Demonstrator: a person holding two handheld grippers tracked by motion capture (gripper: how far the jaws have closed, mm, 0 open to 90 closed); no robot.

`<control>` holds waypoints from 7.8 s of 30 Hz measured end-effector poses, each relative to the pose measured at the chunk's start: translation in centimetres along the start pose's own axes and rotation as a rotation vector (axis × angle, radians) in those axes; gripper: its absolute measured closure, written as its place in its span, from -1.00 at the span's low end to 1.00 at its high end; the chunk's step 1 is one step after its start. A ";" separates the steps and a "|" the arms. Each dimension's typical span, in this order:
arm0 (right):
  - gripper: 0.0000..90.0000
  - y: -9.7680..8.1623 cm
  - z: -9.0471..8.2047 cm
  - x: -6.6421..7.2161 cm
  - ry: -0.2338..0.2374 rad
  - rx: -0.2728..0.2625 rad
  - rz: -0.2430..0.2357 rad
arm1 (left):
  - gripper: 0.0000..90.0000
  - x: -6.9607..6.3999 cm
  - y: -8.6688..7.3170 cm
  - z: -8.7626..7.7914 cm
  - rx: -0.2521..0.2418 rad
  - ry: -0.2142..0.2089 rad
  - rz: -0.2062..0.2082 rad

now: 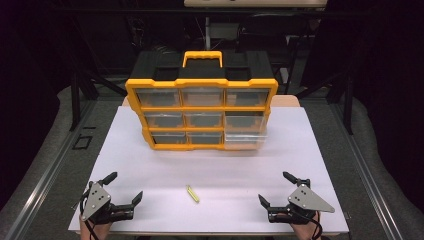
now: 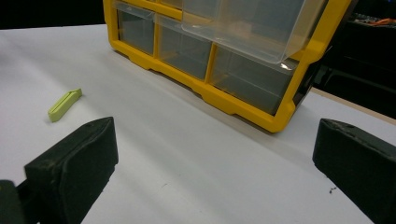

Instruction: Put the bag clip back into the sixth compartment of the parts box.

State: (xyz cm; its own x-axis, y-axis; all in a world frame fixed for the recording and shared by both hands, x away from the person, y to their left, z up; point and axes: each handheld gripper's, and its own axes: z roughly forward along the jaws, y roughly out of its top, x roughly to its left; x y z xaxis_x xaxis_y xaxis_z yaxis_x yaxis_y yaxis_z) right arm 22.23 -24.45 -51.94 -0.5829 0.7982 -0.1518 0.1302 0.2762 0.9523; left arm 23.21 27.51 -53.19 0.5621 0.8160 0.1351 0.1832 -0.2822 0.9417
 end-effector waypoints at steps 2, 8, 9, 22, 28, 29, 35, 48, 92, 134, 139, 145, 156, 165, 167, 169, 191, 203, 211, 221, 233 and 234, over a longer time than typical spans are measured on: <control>-1.00 0.0 0.1 0.1 0.002 0.003 -0.001 | -1.00 0.0 -0.1 0.1 0.015 -0.009 -0.002; -1.00 0.3 0.5 0.5 0.016 0.021 0.004 | -1.00 0.1 -0.1 0.2 0.017 -0.006 -0.004; -1.00 0.5 0.7 0.8 0.023 0.031 0.003 | -1.00 0.1 -0.1 0.2 0.019 -0.003 -0.004; -1.00 1.7 3.4 2.6 0.071 0.111 0.021 | -1.00 0.2 -0.2 0.2 0.027 0.001 -0.014; -1.00 2.1 4.6 3.6 0.093 0.156 0.024 | -1.00 0.2 -0.2 0.2 0.033 -0.002 -0.019; -1.00 2.1 4.8 3.7 0.099 0.160 0.025 | -1.00 0.2 -0.2 0.2 0.032 -0.002 -0.019; -1.00 2.6 5.7 4.5 0.115 0.186 0.013 | -1.00 0.3 -0.2 0.2 0.036 0.002 -0.019; -1.00 3.2 7.3 6.0 0.153 0.230 0.010 | -1.00 0.3 -0.2 0.2 0.040 0.004 -0.016; -1.00 5.1 12.9 11.0 0.266 0.377 -0.029 | -1.00 0.3 -0.2 0.0 0.041 0.036 -0.022; 0.60 5.3 19.3 15.4 0.221 0.688 -0.037 | -1.00 0.5 -0.3 0.0 0.055 0.029 -0.024; 0.76 5.2 19.4 15.4 0.253 0.689 -0.014 | -1.00 0.5 -0.3 0.1 0.059 0.024 -0.021; 0.78 5.4 19.3 15.1 0.247 0.704 -0.010 | -1.00 0.5 -0.3 0.1 0.057 0.025 -0.024; 0.78 5.8 18.6 13.8 0.272 0.709 -0.008 | -1.00 0.5 -0.3 0.1 0.058 0.024 -0.022; 0.78 6.0 17.7 12.4 0.273 0.710 0.011 | -1.00 0.5 -0.3 0.1 0.058 0.025 -0.022; 0.78 6.1 17.5 12.0 0.265 0.717 0.008 | -1.00 0.5 -0.3 0.1 0.059 0.025 -0.022; 0.78 6.1 17.4 11.9 0.269 0.717 0.011 | -1.00 0.5 -0.3 0.1 0.058 0.026 -0.023; 0.78 6.2 15.3 8.2 0.219 0.744 0.030 | -1.00 0.5 -0.3 0.2 0.064 0.024 -0.021; 0.78 5.6 14.1 6.2 0.213 0.782 0.033 | -1.00 0.5 -0.3 0.2 0.066 0.023 -0.023; 0.78 5.3 13.4 4.9 0.198 0.802 0.034 | -1.00 0.5 -0.3 0.2 0.065 0.023 -0.022; 0.78 5.2 12.3 3.5 0.157 0.826 0.019 | -1.00 0.5 -0.3 0.2 0.065 0.025 -0.021; 0.78 4.8 11.2 1.4 0.183 0.831 0.056 | -1.00 0.5 -0.2 0.2 0.064 0.026 -0.017; 0.78 5.1 10.8 1.2 0.107 0.873 0.017 | -1.00 0.5 -0.2 0.2 0.063 0.025 -0.016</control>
State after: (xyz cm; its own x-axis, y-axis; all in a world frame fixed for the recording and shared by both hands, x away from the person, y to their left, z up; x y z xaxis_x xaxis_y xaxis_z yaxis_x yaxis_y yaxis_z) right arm 30.87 -16.32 -50.16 -0.6414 0.7639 -0.0719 0.6811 0.6100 0.4050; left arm 23.60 27.87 -53.42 0.5384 0.8329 0.1282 0.2434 -0.2993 0.9226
